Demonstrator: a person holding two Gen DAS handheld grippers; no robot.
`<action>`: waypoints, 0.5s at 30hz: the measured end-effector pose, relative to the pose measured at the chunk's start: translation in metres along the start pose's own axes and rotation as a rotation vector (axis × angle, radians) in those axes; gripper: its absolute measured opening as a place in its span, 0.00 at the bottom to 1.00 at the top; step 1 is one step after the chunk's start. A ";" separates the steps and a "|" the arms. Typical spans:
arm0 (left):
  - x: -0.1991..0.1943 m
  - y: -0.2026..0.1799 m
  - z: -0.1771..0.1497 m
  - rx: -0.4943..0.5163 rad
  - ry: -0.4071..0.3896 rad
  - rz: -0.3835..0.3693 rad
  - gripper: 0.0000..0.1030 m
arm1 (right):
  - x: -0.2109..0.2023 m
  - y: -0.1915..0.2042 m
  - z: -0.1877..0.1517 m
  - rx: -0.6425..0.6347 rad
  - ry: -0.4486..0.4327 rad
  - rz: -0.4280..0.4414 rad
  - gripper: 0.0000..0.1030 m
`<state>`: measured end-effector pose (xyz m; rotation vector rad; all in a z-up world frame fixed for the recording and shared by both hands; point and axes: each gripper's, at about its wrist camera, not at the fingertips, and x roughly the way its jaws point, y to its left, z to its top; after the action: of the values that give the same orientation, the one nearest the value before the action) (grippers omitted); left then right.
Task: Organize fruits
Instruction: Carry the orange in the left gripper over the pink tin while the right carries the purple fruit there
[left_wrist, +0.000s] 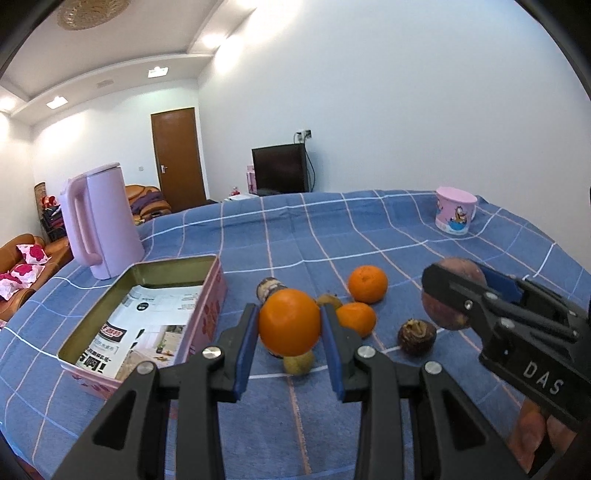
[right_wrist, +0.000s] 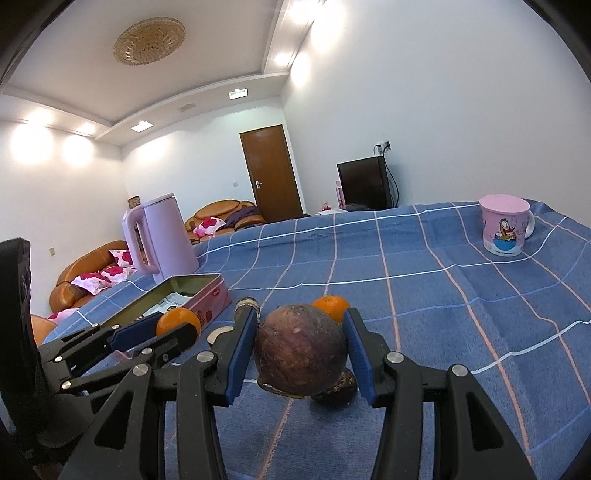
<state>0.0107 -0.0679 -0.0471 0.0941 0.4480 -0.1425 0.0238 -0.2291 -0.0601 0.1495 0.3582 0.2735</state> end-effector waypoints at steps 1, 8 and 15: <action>-0.001 0.001 0.001 -0.002 -0.005 0.004 0.34 | 0.000 0.000 0.000 -0.001 -0.003 0.000 0.49; -0.007 0.007 0.003 -0.010 -0.041 0.027 0.34 | -0.004 0.004 0.000 -0.017 -0.027 0.011 0.49; -0.012 0.014 0.005 -0.015 -0.069 0.048 0.34 | -0.009 0.005 -0.001 -0.027 -0.048 0.020 0.49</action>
<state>0.0048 -0.0533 -0.0366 0.0852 0.3775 -0.0947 0.0145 -0.2264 -0.0568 0.1325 0.3055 0.2938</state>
